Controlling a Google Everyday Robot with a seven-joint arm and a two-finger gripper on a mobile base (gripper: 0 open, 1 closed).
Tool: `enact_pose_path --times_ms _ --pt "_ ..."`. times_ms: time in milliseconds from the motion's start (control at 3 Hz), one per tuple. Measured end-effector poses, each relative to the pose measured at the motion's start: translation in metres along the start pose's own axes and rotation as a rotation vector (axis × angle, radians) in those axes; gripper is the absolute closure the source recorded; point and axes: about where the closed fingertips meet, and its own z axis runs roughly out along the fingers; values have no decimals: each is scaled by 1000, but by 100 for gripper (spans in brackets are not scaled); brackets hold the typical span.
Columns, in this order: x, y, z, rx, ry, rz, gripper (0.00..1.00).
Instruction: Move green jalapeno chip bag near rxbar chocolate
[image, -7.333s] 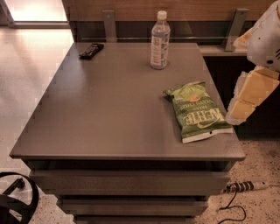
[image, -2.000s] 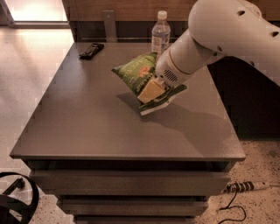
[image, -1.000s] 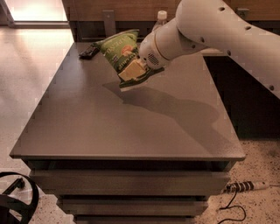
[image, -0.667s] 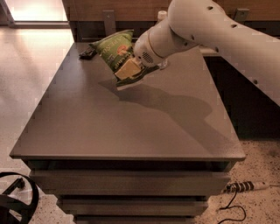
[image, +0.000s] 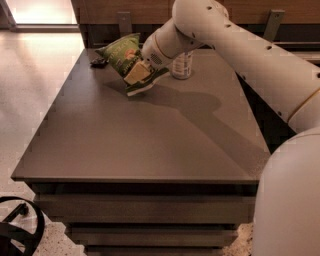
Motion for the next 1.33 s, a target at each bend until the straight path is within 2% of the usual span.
enact_pose_path --times_ms 667,1333 --pt "-17 -44 46 52 -43 -14 100" --pt "-27 -64 75 89 -71 -7 100"
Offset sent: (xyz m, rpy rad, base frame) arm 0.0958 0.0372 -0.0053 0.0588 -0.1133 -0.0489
